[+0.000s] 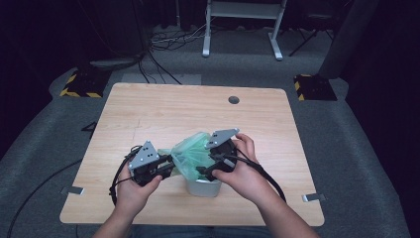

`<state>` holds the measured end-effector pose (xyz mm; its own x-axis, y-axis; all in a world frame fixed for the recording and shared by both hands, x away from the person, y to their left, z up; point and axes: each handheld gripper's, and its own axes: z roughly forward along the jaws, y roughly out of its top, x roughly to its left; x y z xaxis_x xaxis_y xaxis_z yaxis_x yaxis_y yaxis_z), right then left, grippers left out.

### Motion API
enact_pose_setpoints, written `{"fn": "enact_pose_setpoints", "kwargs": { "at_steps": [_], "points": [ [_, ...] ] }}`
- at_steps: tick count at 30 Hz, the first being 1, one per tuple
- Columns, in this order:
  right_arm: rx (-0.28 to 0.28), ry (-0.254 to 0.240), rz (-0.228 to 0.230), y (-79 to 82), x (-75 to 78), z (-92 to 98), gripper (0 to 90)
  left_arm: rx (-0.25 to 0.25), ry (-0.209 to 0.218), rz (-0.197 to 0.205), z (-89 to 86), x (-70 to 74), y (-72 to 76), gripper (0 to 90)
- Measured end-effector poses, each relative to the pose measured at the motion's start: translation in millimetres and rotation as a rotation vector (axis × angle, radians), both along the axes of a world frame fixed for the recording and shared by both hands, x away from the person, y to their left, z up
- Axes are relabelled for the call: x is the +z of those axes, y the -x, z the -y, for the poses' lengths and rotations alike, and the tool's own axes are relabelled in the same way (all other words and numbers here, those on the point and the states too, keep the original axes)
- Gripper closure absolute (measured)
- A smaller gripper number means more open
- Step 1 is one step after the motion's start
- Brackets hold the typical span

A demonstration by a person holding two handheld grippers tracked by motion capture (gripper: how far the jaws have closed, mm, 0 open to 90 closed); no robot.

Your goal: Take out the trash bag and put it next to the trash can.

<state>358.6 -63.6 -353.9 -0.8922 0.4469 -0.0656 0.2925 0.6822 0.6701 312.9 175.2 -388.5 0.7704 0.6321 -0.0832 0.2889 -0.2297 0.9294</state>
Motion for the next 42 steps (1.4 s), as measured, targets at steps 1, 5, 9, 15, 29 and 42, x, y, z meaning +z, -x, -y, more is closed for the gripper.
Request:
{"fn": "enact_pose_setpoints", "kwargs": {
  "at_steps": [1, 5, 9, 15, 29, 42],
  "points": [
    [-0.003, 0.02, -0.001, -3.0, -1.6, -3.9, 19.7, -0.003, 0.004, -0.002, 0.2, -0.2, 0.1, 79.8],
    [0.008, 0.065, -0.013, -9.6, -6.7, -17.7, 22.3, -0.008, 0.016, -0.01, 2.2, -2.3, 1.5, 78.6],
    [0.03, 0.099, -0.057, -17.5, -14.2, -28.4, 38.4, -0.009, -0.001, -0.015, 3.1, -2.2, 3.4, 73.2],
    [0.059, 0.113, -0.069, -22.1, -18.0, -30.0, 67.9, 0.074, 0.005, 0.024, -1.7, -1.7, 7.8, 41.0],
    [0.06, -0.126, -0.053, -21.6, -21.3, -0.3, 89.9, 0.075, 0.01, 0.011, -13.1, -9.0, 17.2, 27.3],
    [0.061, -0.326, -0.002, -18.4, -15.8, 13.8, 90.0, 0.05, -0.015, -0.001, -5.8, -15.2, 14.5, 27.7]
  ]
}}
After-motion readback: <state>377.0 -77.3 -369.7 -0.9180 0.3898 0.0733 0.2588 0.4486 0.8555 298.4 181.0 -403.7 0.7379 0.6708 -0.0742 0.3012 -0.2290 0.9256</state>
